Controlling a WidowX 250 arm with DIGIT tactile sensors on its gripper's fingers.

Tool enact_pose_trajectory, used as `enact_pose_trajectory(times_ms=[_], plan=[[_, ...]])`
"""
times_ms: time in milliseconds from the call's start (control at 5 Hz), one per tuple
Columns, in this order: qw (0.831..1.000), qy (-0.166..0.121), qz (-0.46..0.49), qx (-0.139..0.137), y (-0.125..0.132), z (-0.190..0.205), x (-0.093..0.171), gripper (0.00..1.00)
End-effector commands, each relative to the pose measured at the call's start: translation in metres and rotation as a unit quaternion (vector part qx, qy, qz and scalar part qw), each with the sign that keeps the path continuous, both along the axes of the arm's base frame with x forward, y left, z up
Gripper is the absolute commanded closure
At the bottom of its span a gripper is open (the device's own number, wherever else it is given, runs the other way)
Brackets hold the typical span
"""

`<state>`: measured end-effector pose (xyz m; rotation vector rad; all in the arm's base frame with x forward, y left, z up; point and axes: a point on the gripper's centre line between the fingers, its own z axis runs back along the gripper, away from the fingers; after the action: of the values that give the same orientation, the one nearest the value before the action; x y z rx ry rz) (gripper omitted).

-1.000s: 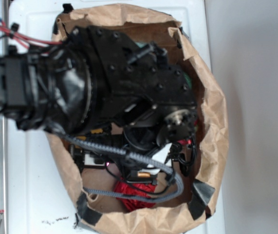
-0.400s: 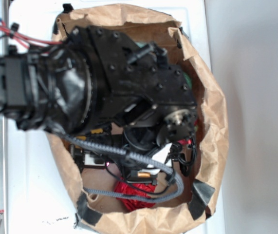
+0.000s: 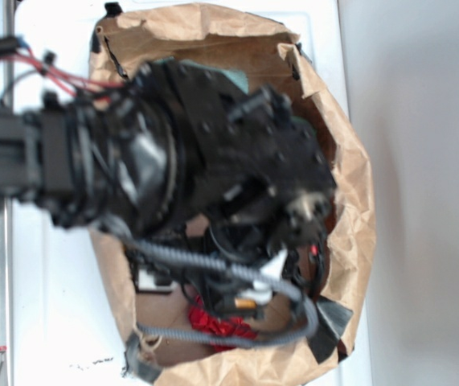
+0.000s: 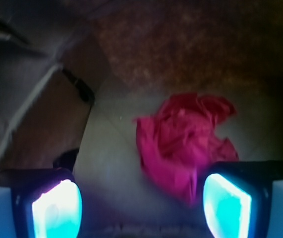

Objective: Grab the red paper.

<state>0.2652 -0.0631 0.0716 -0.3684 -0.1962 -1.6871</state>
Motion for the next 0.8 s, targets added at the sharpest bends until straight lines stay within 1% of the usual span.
enact_pose_trajectory(times_ms=[0, 200, 400, 600], plan=[[1.000, 0.014, 0.002, 0.006, -0.016, 0.005, 0.001, 0.00], [1.000, -0.003, 0.016, 0.001, -0.015, 0.005, 0.006, 0.00], [0.998, -0.033, 0.046, -0.009, -0.007, 0.014, 0.015, 0.00], [0.997, -0.046, 0.060, -0.016, 0.002, 0.025, 0.022, 0.00]])
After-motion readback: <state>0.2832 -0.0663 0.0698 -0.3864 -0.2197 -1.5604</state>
